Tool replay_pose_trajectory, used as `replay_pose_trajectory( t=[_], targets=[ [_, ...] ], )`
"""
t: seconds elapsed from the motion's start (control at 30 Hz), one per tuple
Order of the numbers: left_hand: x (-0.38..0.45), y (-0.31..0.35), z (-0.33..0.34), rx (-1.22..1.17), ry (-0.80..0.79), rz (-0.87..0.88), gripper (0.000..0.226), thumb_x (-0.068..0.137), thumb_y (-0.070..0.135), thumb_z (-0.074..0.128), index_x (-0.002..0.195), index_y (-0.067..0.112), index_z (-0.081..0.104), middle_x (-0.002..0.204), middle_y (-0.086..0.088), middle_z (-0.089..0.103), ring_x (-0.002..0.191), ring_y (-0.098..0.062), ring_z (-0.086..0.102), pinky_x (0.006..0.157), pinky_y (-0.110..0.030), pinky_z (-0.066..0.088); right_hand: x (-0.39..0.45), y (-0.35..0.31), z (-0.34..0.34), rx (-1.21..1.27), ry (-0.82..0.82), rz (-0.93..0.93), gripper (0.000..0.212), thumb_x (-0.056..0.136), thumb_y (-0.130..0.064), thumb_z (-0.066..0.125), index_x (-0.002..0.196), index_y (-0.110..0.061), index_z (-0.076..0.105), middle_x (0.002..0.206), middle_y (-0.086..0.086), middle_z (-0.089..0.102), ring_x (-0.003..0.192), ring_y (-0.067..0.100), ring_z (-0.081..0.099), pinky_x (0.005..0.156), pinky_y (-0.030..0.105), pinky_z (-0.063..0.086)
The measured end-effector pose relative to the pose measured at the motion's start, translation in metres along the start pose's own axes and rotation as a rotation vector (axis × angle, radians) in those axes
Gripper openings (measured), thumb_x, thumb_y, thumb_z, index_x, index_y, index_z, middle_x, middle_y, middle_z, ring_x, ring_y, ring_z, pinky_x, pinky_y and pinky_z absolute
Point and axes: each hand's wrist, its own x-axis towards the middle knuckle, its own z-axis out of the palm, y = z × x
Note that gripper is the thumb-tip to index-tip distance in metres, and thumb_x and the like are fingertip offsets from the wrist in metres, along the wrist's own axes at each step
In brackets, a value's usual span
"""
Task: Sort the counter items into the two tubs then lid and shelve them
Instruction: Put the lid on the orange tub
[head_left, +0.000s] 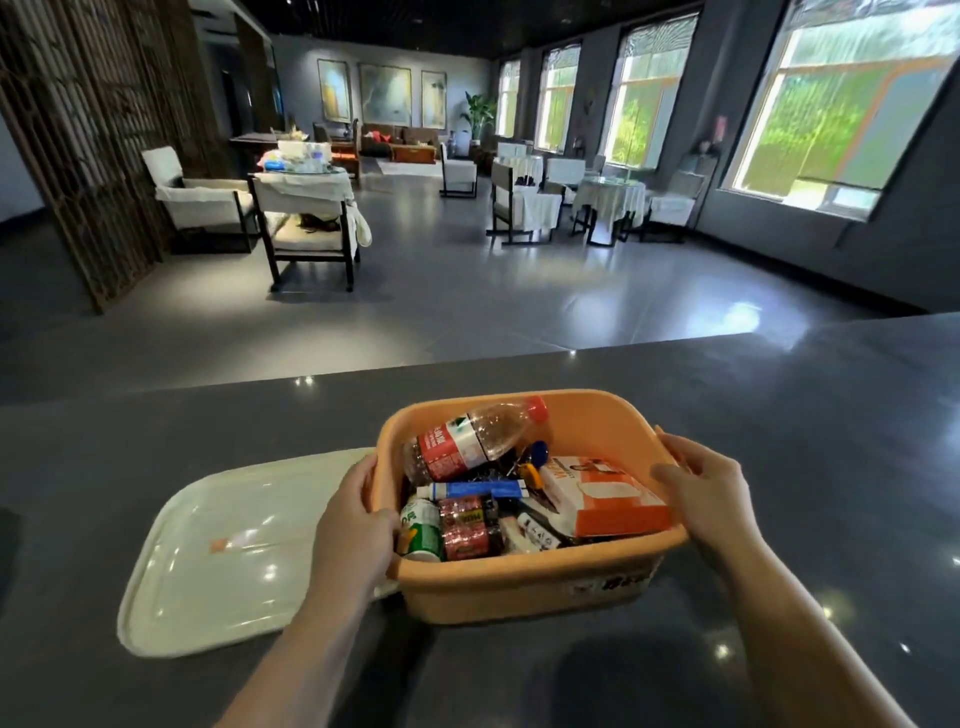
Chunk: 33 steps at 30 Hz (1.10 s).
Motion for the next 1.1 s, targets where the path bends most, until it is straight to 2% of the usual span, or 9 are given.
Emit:
replay_pose_trajectory(
  t=[0.2, 0.37, 0.5, 0.57, 0.63, 0.7, 0.83, 1.03, 1.1],
  targets=[
    [-0.036, -0.001, 0.079, 0.076, -0.054, 0.029, 0.065, 0.083, 0.001, 0.056, 0.139, 0.029, 0.039, 0.128, 0.004, 0.054, 0.102, -0.011, 0.051, 0.09, -0.035, 0.048, 0.021, 0.059, -0.055, -0.007, 0.027, 0.073, 0.042, 0.085, -0.012, 0.059, 0.124, -0.028, 0.062, 0.1, 0.003, 0.069, 0.066, 0.023, 0.071, 0.059, 0.04, 0.06],
    [-0.031, 0.005, 0.097, 0.123, 0.007, 0.076, 0.056, 0.085, 0.004, 0.052, 0.134, 0.028, 0.043, 0.12, 0.007, 0.057, 0.092, -0.006, 0.048, 0.081, -0.026, 0.038, 0.043, 0.066, -0.052, -0.016, 0.075, 0.008, 0.041, 0.084, -0.018, 0.058, 0.122, -0.028, 0.065, 0.113, 0.001, 0.069, 0.091, 0.015, 0.062, 0.074, 0.027, 0.043],
    [-0.032, 0.001, 0.1, 0.048, 0.045, 0.098, 0.049, 0.09, 0.013, 0.05, 0.136, 0.029, 0.044, 0.129, 0.011, 0.051, 0.113, -0.007, 0.047, 0.096, -0.025, 0.036, 0.043, 0.059, -0.049, -0.196, 0.071, 0.013, 0.042, 0.085, -0.027, 0.053, 0.126, -0.03, 0.059, 0.117, 0.004, 0.065, 0.1, 0.023, 0.055, 0.077, 0.034, 0.042],
    [-0.035, -0.005, 0.095, -0.011, 0.044, 0.127, 0.043, 0.094, 0.029, 0.052, 0.136, 0.032, 0.045, 0.13, 0.016, 0.048, 0.116, -0.002, 0.044, 0.098, -0.025, 0.035, 0.034, 0.053, -0.045, -0.399, 0.065, -0.031, 0.05, 0.087, -0.031, 0.054, 0.136, -0.025, 0.05, 0.131, 0.007, 0.056, 0.123, 0.027, 0.043, 0.093, 0.042, 0.04],
    [-0.039, -0.018, 0.083, -0.018, 0.059, 0.146, 0.045, 0.092, 0.042, 0.051, 0.136, 0.033, 0.044, 0.13, 0.018, 0.045, 0.117, -0.001, 0.043, 0.099, -0.025, 0.035, 0.016, 0.047, -0.032, -0.535, 0.101, -0.13, 0.059, 0.085, -0.036, 0.058, 0.141, -0.024, 0.042, 0.145, 0.004, 0.042, 0.136, 0.025, 0.026, 0.109, 0.044, 0.026],
    [-0.04, -0.039, 0.062, 0.042, 0.081, 0.121, 0.045, 0.093, 0.037, 0.051, 0.137, 0.028, 0.045, 0.134, 0.012, 0.046, 0.12, -0.007, 0.047, 0.101, -0.028, 0.037, -0.009, 0.038, -0.01, -0.535, 0.112, -0.27, 0.061, 0.082, -0.037, 0.062, 0.138, -0.026, 0.042, 0.148, -0.001, 0.038, 0.139, 0.02, 0.022, 0.114, 0.042, 0.017],
    [-0.034, -0.08, 0.003, 0.262, 0.096, 0.048, 0.031, 0.088, 0.019, 0.058, 0.119, 0.023, 0.062, 0.124, 0.003, 0.059, 0.116, -0.015, 0.052, 0.1, -0.034, 0.041, -0.056, 0.006, 0.053, -0.481, -0.068, -0.491, 0.052, 0.086, -0.036, 0.062, 0.134, -0.027, 0.044, 0.145, -0.005, 0.04, 0.139, 0.017, 0.025, 0.114, 0.042, 0.022],
    [-0.035, -0.127, -0.067, 0.504, 0.093, 0.101, 0.021, 0.08, 0.037, 0.071, 0.099, 0.027, 0.071, 0.112, 0.011, 0.059, 0.108, -0.008, 0.054, 0.097, -0.031, 0.044, -0.134, -0.033, 0.157, -0.284, -0.368, -0.877, 0.036, 0.084, -0.028, 0.058, 0.12, -0.033, 0.054, 0.137, -0.015, 0.043, 0.134, 0.007, 0.026, 0.111, 0.024, 0.011],
    [-0.034, -0.14, -0.082, 0.529, 0.104, 0.128, 0.02, 0.077, 0.033, 0.075, 0.096, 0.028, 0.072, 0.11, 0.014, 0.06, 0.107, -0.007, 0.054, 0.096, -0.027, 0.042, -0.154, -0.033, 0.188, -0.26, -0.47, -0.939, 0.029, 0.08, -0.023, 0.059, 0.109, -0.03, 0.063, 0.129, -0.013, 0.051, 0.129, 0.01, 0.036, 0.11, 0.025, 0.018]
  ],
)
